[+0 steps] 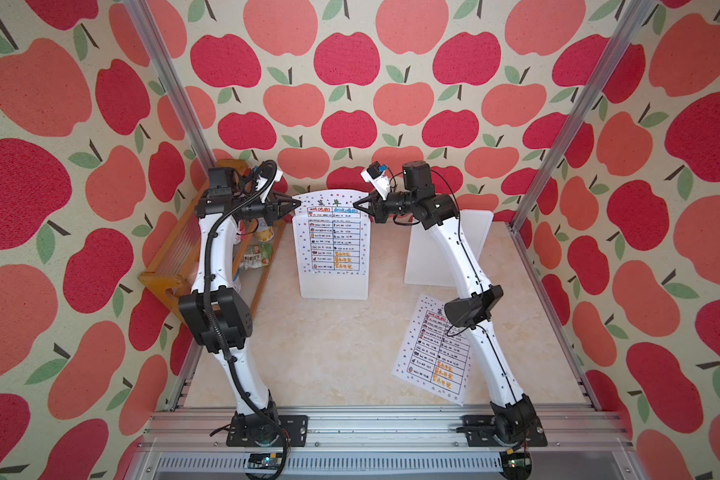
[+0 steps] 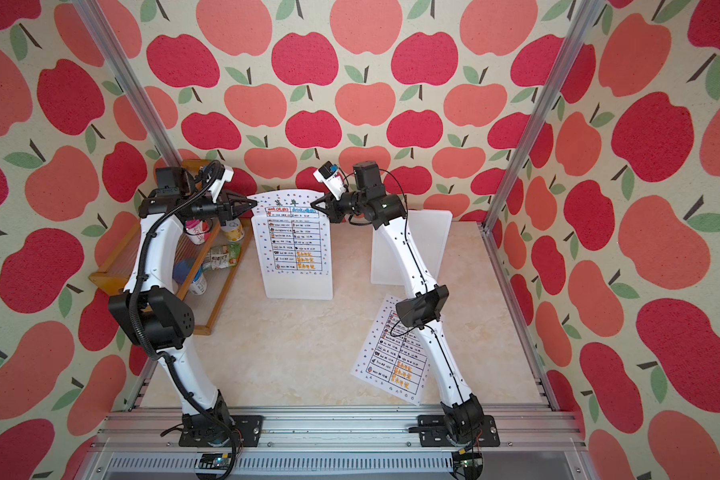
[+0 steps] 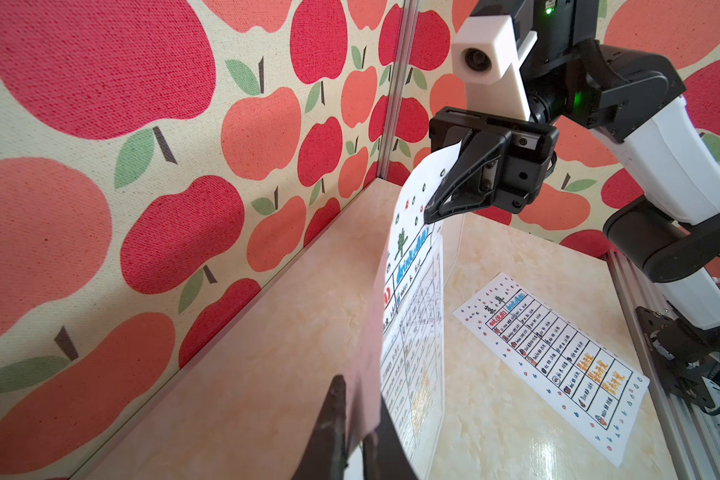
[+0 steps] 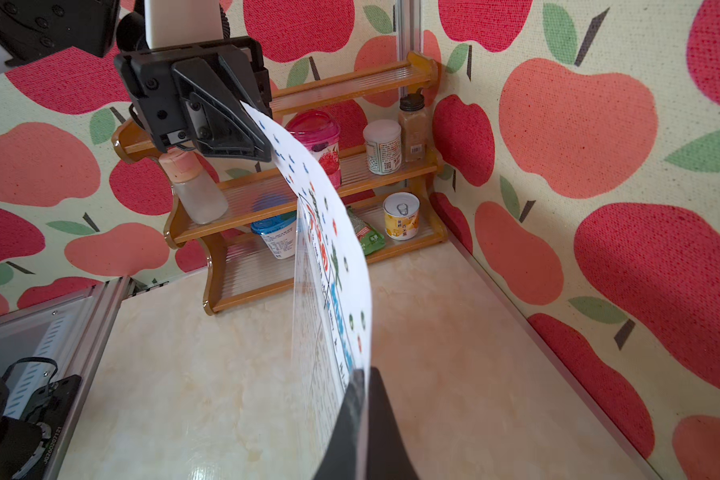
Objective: Insert the menus into the narrow rack
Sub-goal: Insert the menu into the narrow rack.
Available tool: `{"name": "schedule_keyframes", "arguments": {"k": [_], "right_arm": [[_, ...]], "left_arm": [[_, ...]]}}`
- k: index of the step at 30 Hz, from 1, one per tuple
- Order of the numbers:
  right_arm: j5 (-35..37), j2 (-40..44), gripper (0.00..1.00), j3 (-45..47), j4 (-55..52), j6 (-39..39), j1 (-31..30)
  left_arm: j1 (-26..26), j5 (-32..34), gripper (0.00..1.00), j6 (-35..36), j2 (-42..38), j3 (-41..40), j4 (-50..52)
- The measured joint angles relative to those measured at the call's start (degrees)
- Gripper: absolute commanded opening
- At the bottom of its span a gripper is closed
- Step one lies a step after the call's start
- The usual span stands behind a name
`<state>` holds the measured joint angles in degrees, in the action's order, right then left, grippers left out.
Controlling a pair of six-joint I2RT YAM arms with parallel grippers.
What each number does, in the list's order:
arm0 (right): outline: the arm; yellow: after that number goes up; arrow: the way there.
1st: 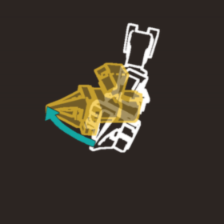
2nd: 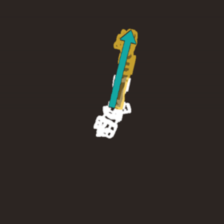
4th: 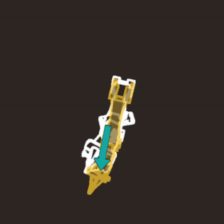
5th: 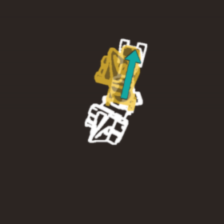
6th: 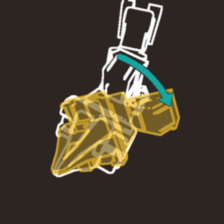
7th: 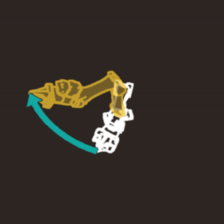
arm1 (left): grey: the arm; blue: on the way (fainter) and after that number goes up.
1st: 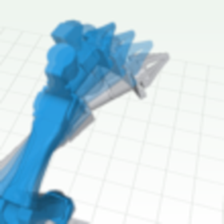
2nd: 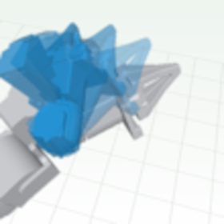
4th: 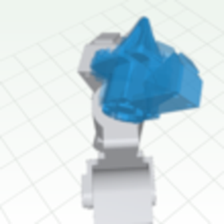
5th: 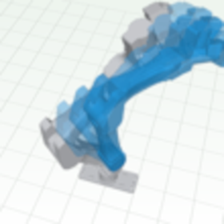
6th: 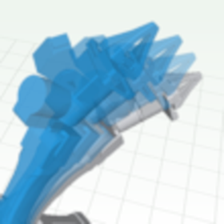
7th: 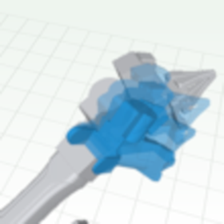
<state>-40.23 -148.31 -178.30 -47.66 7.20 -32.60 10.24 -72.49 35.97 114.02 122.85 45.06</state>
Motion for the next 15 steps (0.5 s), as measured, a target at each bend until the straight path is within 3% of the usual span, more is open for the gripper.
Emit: {"name": "schedule_keyframes", "arguments": {"k": [15], "right_arm": [[-1.1,0.0,0.0,0.0,-2.3,0.4,0.0]], "left_arm": [[0.0,0.0,0.11,0.2,0.0,-3.0,0.1]]}}
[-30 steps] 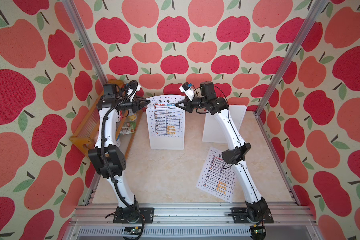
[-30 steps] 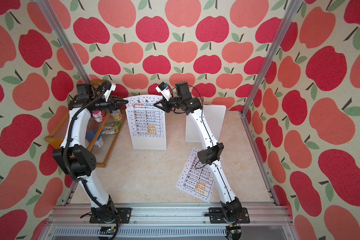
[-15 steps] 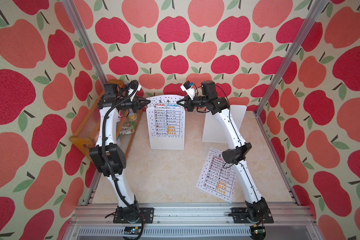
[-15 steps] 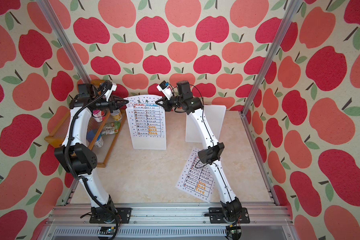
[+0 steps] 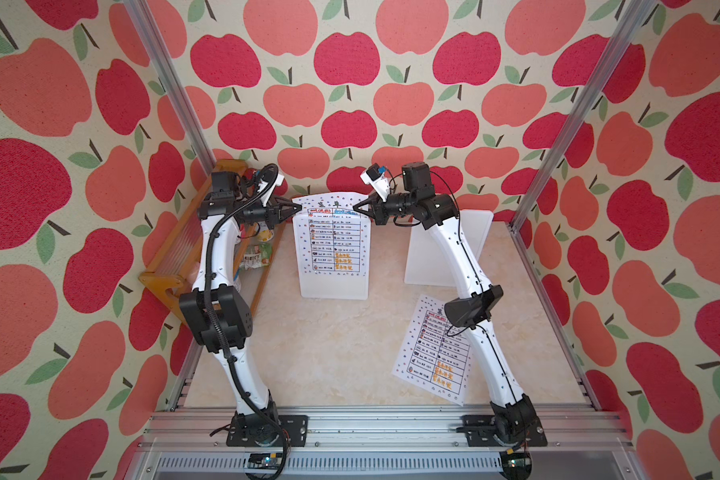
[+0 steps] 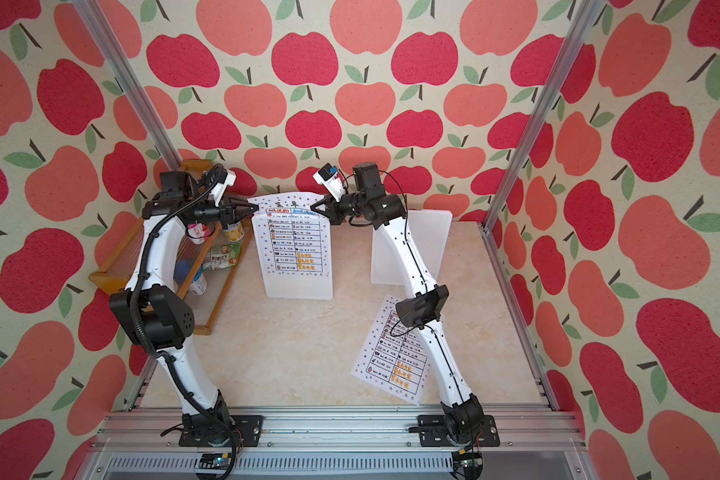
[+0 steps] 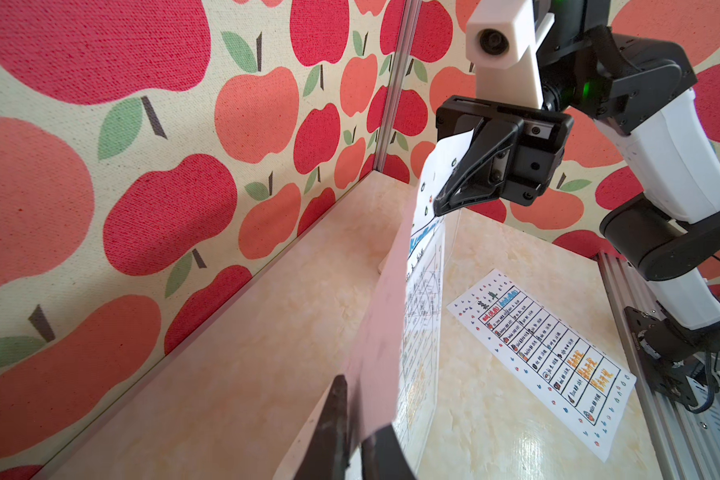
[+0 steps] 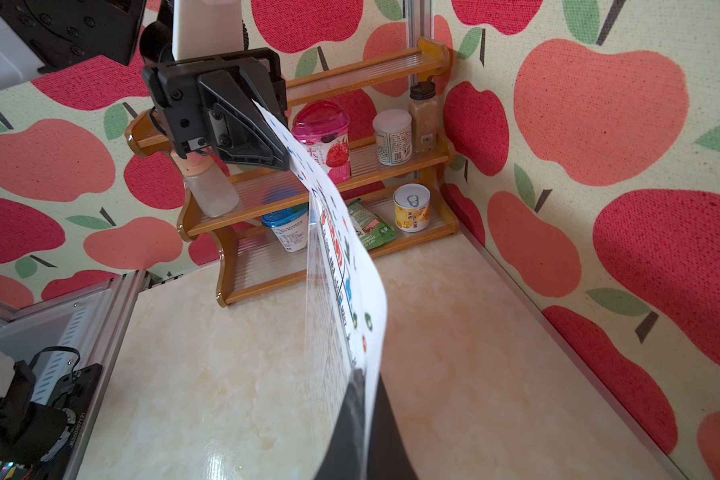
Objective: Insert the menus into the narrow rack
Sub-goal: Insert the menu into the narrow rack.
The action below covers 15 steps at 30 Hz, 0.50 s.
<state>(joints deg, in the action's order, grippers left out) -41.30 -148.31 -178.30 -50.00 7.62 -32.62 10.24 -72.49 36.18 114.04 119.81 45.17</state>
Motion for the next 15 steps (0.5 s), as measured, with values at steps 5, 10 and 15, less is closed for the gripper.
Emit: {"name": "schedule_keyframes", "arguments": {"k": [5,10,15], "right_arm": [[0.0,0.0,0.0,0.0,-1.3,0.6,-0.3],[0.4,0.0,0.02,0.0,-2.8,1.6,-0.8],[1.9,0.0,0.17,0.0,-3.3,2.1,-1.0]], "left_arm": [[0.0,0.0,0.11,0.0,0.0,-1.2,-0.2],[0.4,0.0,0.14,0.0,-0.8,-3.5,-0.9],[0.8,0.0,0.2,-0.1,-1.5,-4.0,-1.3]]}}
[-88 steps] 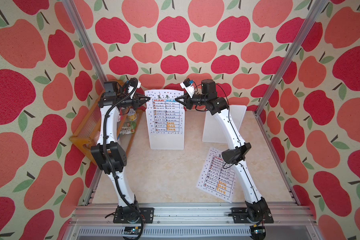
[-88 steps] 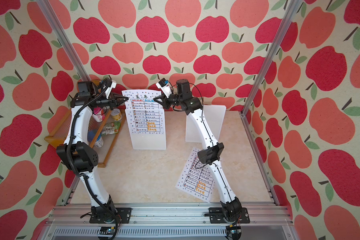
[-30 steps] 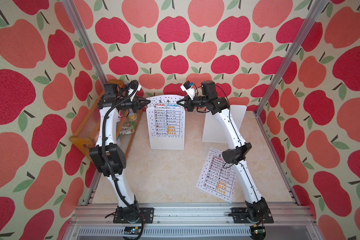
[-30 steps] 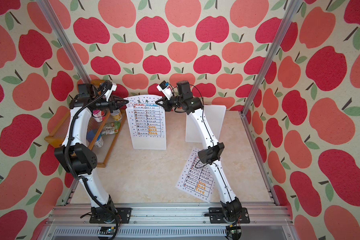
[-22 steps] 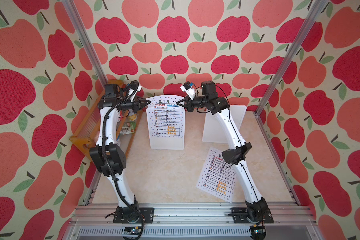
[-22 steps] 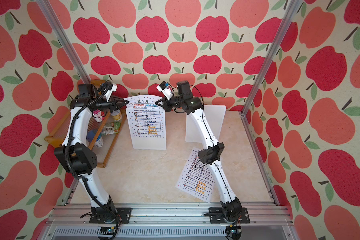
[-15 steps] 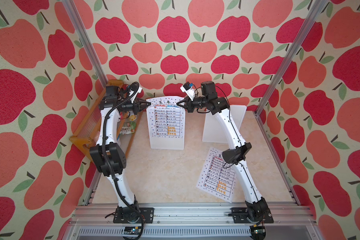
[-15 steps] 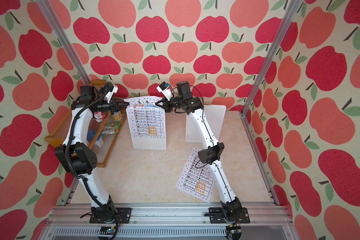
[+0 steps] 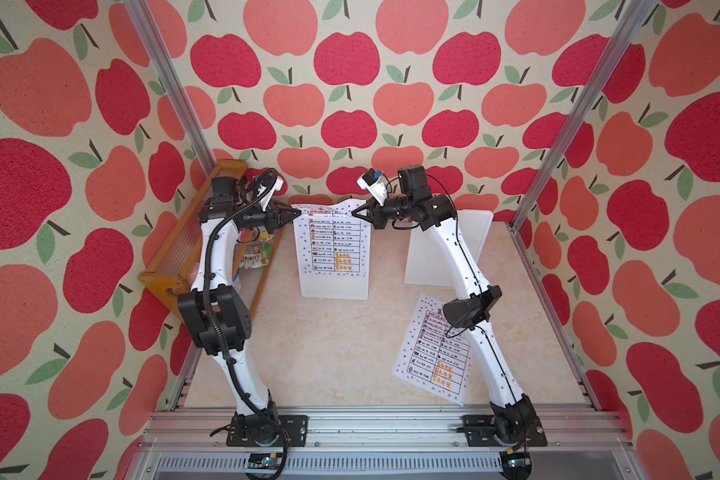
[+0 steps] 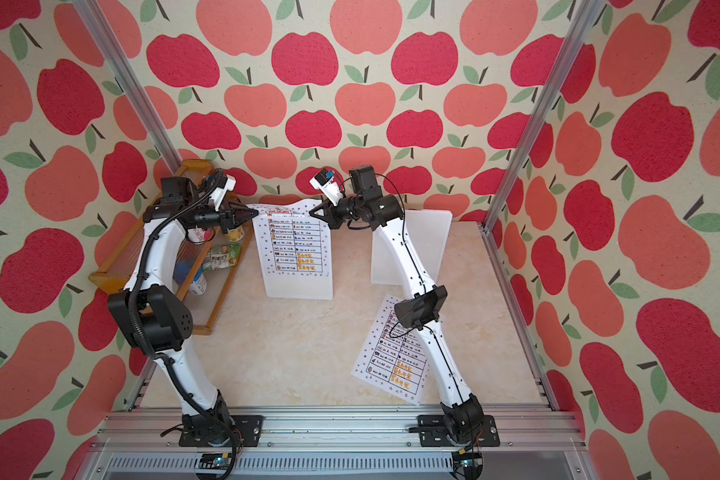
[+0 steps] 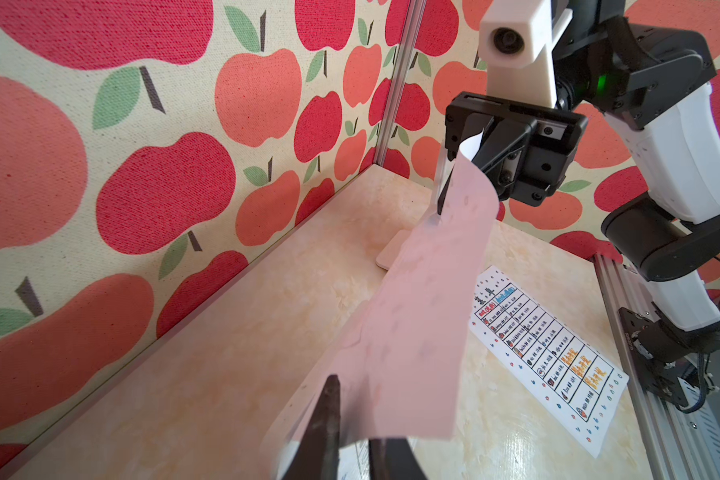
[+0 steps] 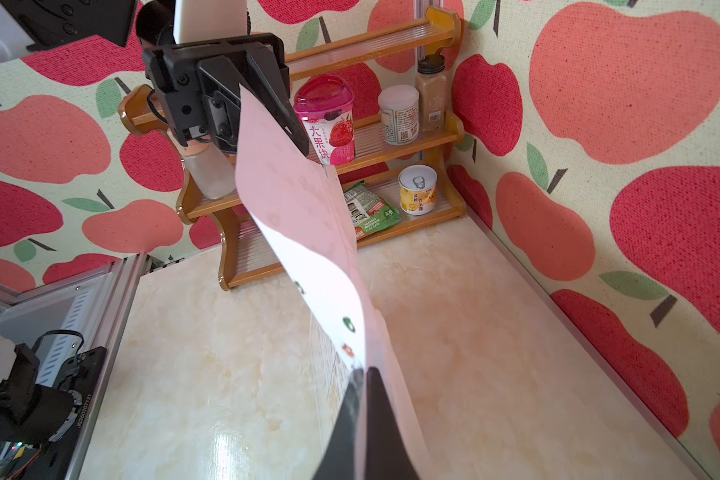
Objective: Insert the menus into the narrow rack
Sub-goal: Insert the menu into the narrow rack.
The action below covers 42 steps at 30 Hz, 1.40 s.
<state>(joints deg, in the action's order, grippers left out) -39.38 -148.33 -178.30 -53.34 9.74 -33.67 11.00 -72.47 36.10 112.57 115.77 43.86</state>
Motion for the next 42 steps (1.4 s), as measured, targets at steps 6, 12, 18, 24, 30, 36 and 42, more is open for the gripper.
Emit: {"name": "schedule_keyframes", "arguments": {"k": [6,12,18,24,30,36,42], "right_arm": [[2.1,0.0,0.29,0.0,0.1,0.3,-0.1],[3.0,0.0,0.29,0.0,2.1,0.2,-0.1],[3.3,0.0,0.13,0.0,3.8,-0.3,-0.1],[3.3,0.0,0.05,0.0,4.0,-0.6,-0.1],[2.9,0.0,0.04,0.0,3.9,-0.6,-0.1],[2.5,0.0,0.03,0.0,3.6,-0.6,-0.1],[2.3,0.0,0.03,0.0,2.7,-0.5,-0.1]], "left_arm": [[0.0,0.0,0.21,-0.1,-0.5,0.0,-0.5],[0.0,0.0,0.22,-0.1,-0.5,2.4,-0.3],[-0.2,0.0,0.31,0.1,0.0,5.6,-0.3],[-0.7,0.0,0.32,0.1,0.7,6.1,-0.2],[-0.9,0.6,0.32,1.2,2.2,6.1,0.7],[-0.9,0.7,0.33,1.6,2.6,6.1,1.1],[-0.9,1.1,0.33,2.3,2.6,6.1,1.2]]}}
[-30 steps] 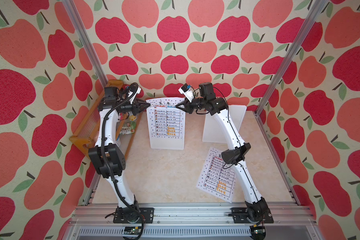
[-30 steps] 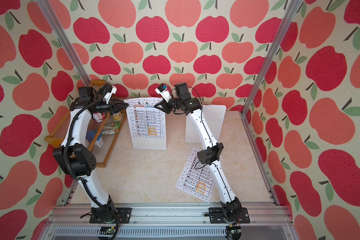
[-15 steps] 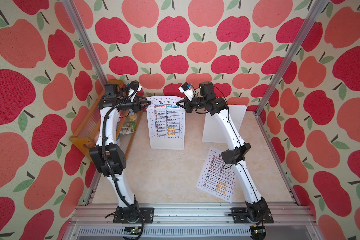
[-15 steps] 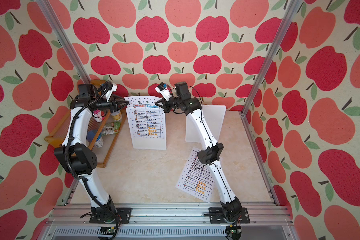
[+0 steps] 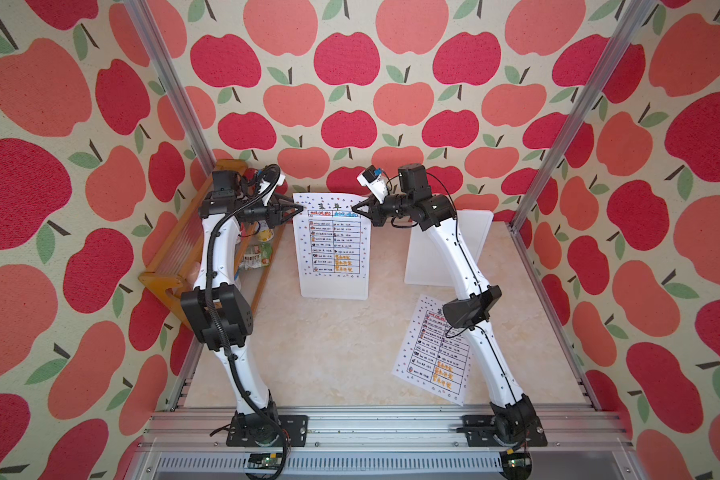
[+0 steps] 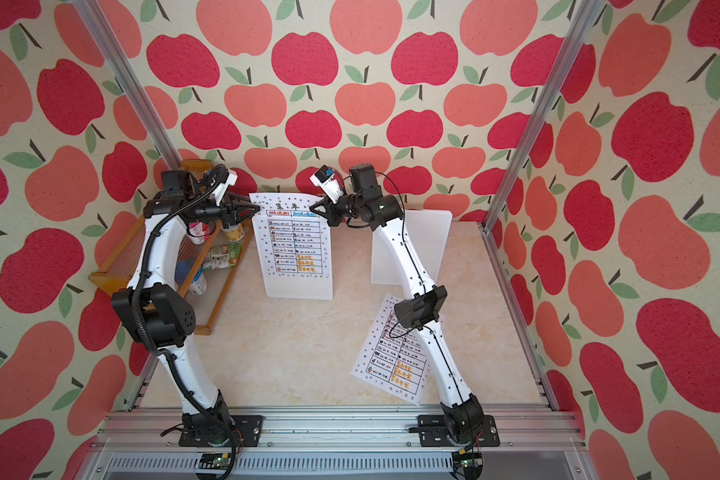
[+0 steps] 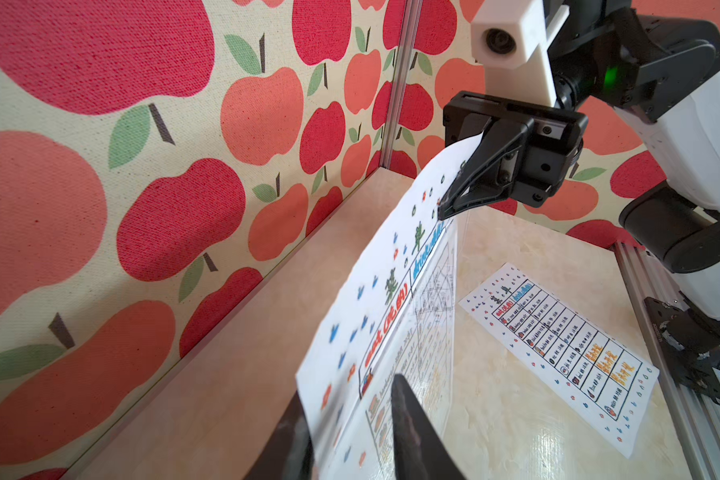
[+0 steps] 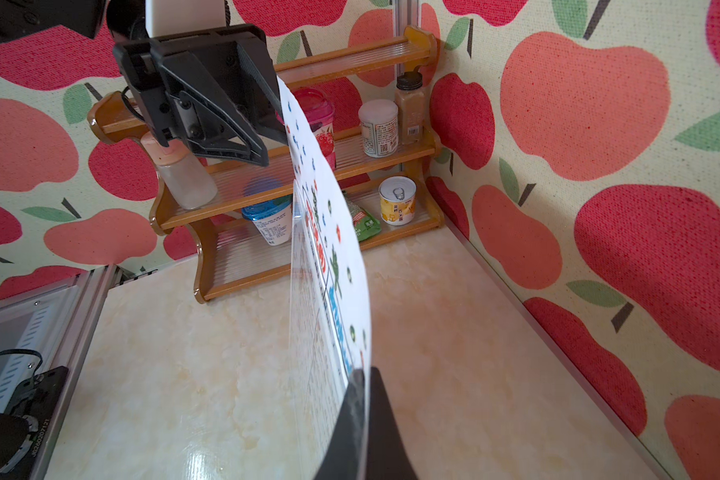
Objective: Insert the menus into the narrow rack
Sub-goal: Insert the menu into the narrow rack.
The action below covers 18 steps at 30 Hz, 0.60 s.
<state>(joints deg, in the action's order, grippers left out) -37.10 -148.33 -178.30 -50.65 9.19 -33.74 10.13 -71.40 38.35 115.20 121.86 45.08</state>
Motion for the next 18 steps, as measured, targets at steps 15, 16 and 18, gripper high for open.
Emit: {"name": "schedule_keyframes", "arguments": {"k": [15,16,18], "right_arm": [[0.0,0.0,0.04,-0.1,-1.0,1.0,-0.1],[0.0,0.0,0.05,-0.2,-1.4,1.1,-0.2],[0.2,0.0,0.1,-0.3,-1.8,1.3,-0.3]], "left_arm": [[0.5,0.1,0.34,0.2,-0.3,-4.3,-0.7],[0.5,0.1,0.34,0.2,-0.5,-4.5,-0.7],[0.5,0.1,0.34,0.2,-0.7,-4.6,-0.8]]}}
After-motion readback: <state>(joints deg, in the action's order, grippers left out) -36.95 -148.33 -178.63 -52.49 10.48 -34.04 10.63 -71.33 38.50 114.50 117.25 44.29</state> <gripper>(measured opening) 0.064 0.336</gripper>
